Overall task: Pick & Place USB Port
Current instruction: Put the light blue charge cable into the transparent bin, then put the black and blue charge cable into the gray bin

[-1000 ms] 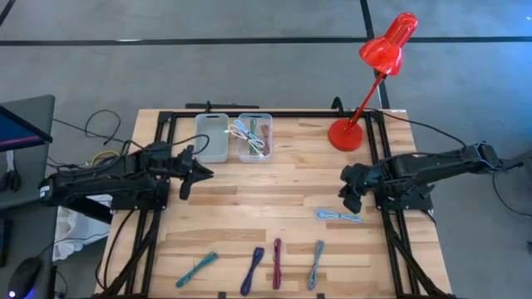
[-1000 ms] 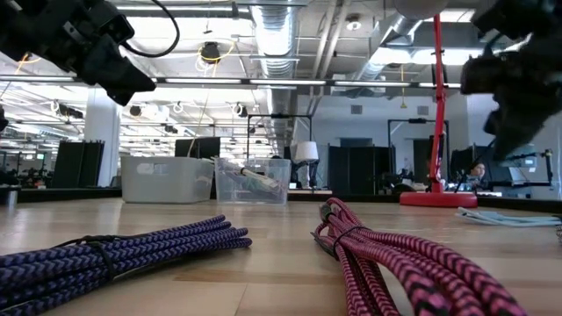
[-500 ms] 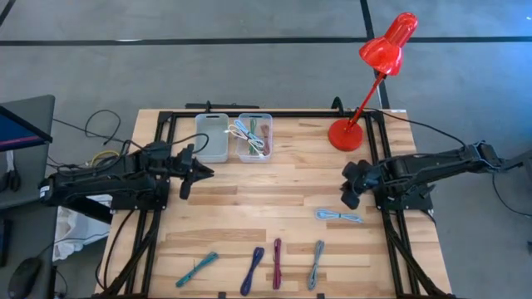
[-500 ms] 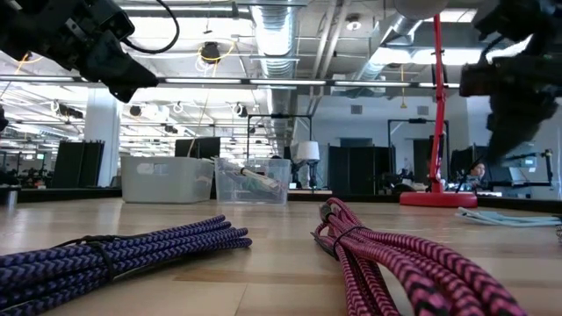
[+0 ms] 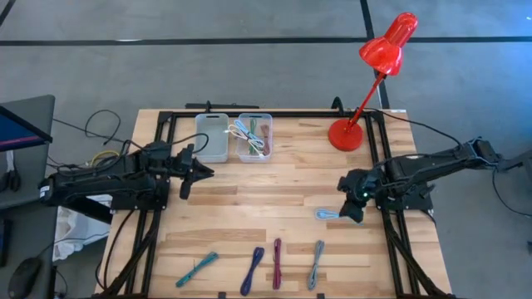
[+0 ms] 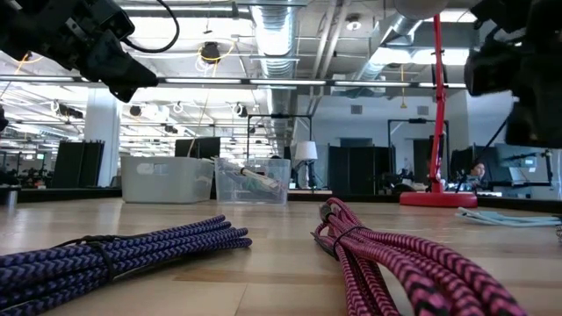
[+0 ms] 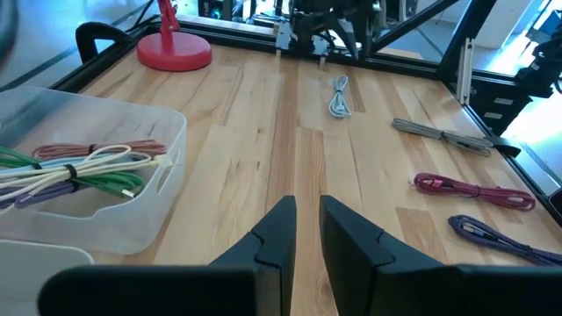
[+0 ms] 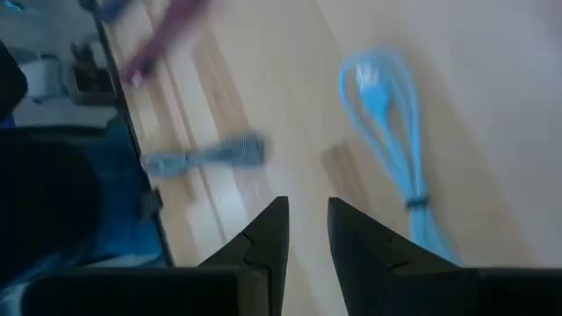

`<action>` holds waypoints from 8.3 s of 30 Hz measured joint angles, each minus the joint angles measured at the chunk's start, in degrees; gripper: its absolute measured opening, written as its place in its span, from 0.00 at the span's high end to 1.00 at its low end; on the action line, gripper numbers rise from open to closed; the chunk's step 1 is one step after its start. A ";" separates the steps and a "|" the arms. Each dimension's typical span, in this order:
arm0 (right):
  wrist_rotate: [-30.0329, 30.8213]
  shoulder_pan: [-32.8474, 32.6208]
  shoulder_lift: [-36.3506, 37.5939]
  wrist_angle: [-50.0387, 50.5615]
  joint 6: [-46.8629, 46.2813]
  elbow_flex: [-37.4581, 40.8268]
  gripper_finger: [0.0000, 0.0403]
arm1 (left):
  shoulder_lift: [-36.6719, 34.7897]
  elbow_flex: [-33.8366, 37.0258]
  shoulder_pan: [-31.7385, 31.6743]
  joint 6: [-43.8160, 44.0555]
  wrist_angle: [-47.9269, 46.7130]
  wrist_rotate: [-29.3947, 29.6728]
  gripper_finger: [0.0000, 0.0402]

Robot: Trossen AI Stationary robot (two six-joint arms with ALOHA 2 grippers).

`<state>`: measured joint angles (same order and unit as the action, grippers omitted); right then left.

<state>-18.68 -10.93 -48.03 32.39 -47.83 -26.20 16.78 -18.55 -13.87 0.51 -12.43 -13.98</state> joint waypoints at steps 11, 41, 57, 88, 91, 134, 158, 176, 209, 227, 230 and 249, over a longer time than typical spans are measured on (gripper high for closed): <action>3.46 -6.05 -13.67 -2.00 -2.99 -0.02 0.81 | 0.21 0.02 0.00 -0.02 0.02 0.00 0.87; 11.32 -7.77 -24.37 -1.69 2.79 -3.60 0.78 | 0.21 0.02 0.00 -0.02 0.02 0.00 0.87; 12.80 -7.70 -24.11 -1.01 2.82 -3.58 0.78 | 0.20 0.02 0.00 -0.02 0.02 0.00 0.87; 12.04 -5.17 -31.30 4.30 9.37 -9.75 0.75 | 0.20 0.02 0.00 -0.02 0.02 0.00 0.87; 11.08 -5.14 -32.48 3.62 9.36 -9.75 0.67 | 0.21 0.02 -0.01 -0.02 0.02 0.00 0.87; 19.34 -4.75 -30.96 1.26 12.83 -11.48 0.96 | 0.20 0.02 0.00 0.22 -0.02 0.00 0.87; 29.27 10.25 -29.20 -33.58 36.45 -19.50 1.00 | 0.20 0.02 -0.01 0.22 -0.02 0.00 0.87; 15.83 24.12 -48.46 -57.95 40.53 -28.31 1.00 | 0.20 0.02 0.00 -0.22 -0.04 0.02 0.87; 13.24 34.13 -67.95 -51.50 32.91 -46.42 0.85 | 0.21 0.00 -0.02 -0.22 -0.22 0.01 0.87; -1.69 32.97 -62.84 -48.62 32.73 -46.34 0.67 | 0.20 0.00 -0.01 -0.22 -0.22 0.01 0.87; -4.34 32.62 -62.79 -50.84 32.72 -46.34 0.69 | 0.21 0.00 0.00 -0.22 -0.22 0.01 0.87; -16.81 24.59 -49.12 -28.23 49.01 -46.36 0.73 | 0.22 0.00 0.00 -0.22 -0.22 0.00 0.87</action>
<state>-35.48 13.65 -97.15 4.16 1.18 -72.55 16.99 -18.55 -13.87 0.30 -12.64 -13.97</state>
